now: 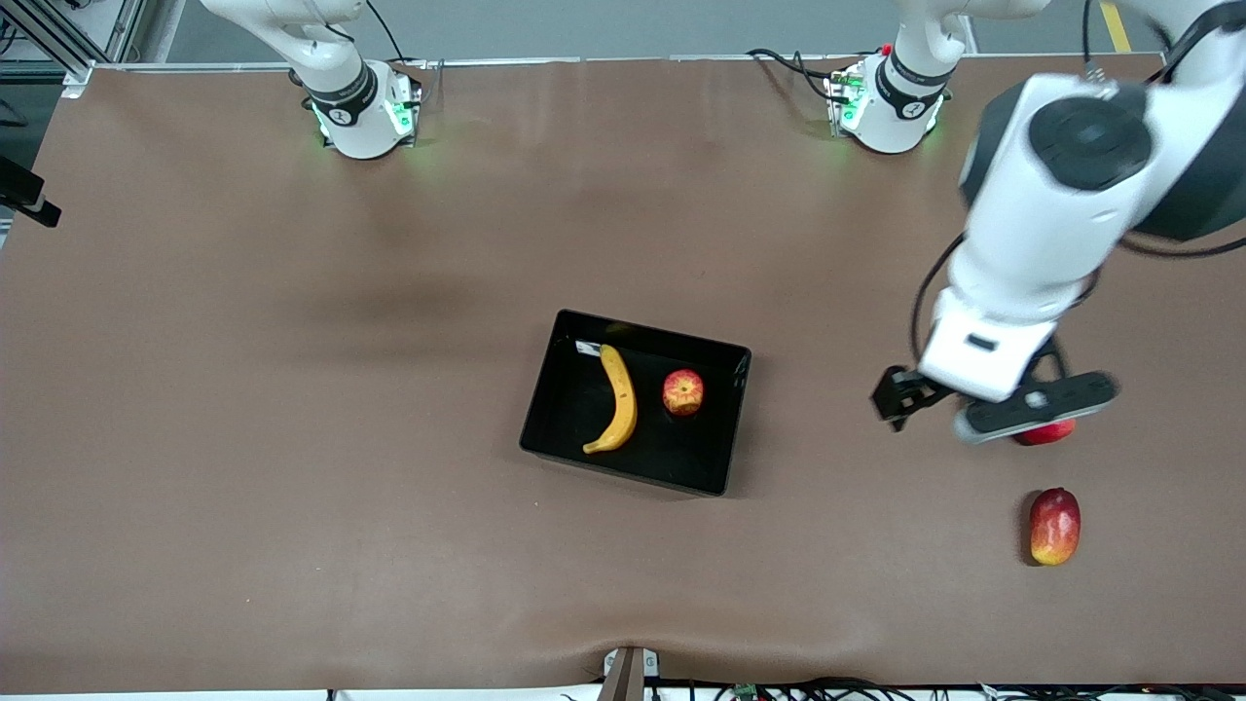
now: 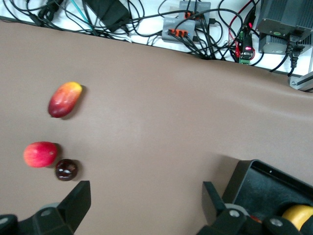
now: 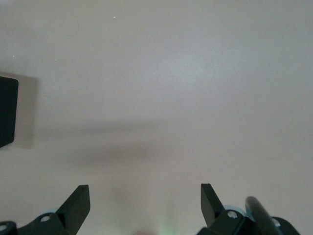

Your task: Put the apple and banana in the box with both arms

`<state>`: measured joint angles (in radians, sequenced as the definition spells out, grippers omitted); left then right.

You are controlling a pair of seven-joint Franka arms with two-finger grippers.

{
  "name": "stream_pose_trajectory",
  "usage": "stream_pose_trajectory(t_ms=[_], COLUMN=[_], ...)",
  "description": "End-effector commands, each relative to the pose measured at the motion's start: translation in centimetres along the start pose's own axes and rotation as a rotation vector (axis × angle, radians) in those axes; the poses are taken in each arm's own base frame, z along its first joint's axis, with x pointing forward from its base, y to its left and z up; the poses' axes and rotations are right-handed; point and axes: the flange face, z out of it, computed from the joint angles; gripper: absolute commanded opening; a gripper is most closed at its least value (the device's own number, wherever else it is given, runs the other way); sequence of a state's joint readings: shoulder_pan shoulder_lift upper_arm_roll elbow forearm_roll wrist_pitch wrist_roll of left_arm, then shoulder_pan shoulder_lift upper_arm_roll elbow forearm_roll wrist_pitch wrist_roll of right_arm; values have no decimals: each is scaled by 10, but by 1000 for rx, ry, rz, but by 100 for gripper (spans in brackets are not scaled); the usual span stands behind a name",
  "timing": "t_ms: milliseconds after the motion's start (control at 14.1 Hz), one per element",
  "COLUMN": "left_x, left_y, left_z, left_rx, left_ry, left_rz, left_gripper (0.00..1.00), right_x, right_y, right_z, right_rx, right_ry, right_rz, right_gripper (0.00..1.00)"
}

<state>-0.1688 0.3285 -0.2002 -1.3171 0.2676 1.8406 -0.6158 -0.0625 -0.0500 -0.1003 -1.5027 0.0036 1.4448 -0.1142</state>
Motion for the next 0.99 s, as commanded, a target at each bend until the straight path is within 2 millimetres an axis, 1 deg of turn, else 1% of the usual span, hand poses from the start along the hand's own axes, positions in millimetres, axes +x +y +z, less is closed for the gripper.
stream_pose_trajectory(t_ms=[0, 71, 212, 283, 354, 425, 496, 638, 708, 850, 921], left_x=[-1, 1, 1, 0, -1, -8, -16, -35, -39, -46, -48], left_y=[-38, -54, -81, -96, -107, -124, -139, -154, -159, -174, -176], left_z=[-28, -36, -37, -49, -52, -62, -67, -70, -68, -72, -72], left_rx=[-32, -36, -15, -29, -39, -26, -14, -6, -8, -29, -29], left_ry=[-36, -47, -106, -121, -132, -147, -159, -175, -185, -195, -197], left_rz=[6, 16, 77, 106, 133, 140, 146, 188, 182, 153, 150], left_gripper=[100, 100, 100, 100, 100, 100, 100, 100, 100, 100, 100], right_x=[-1, -1, -1, -1, -1, -1, -1, -1, -1, -1, -1], right_y=[1, 1, 0, 1, 0, 0, 1, 1, 1, 0, 1], right_z=[-4, -4, -4, -4, -4, -4, -4, -4, -4, -4, -4], right_rx=[-6, -6, -6, -8, -8, -6, -8, -8, -8, -9, -9], right_ry=[9, 9, 9, 9, 9, 9, 9, 9, 9, 8, 8], right_rz=[-8, -10, -11, -11, -13, -11, -11, -11, -11, -12, -11], right_gripper=[100, 100, 100, 100, 100, 100, 100, 100, 100, 100, 100])
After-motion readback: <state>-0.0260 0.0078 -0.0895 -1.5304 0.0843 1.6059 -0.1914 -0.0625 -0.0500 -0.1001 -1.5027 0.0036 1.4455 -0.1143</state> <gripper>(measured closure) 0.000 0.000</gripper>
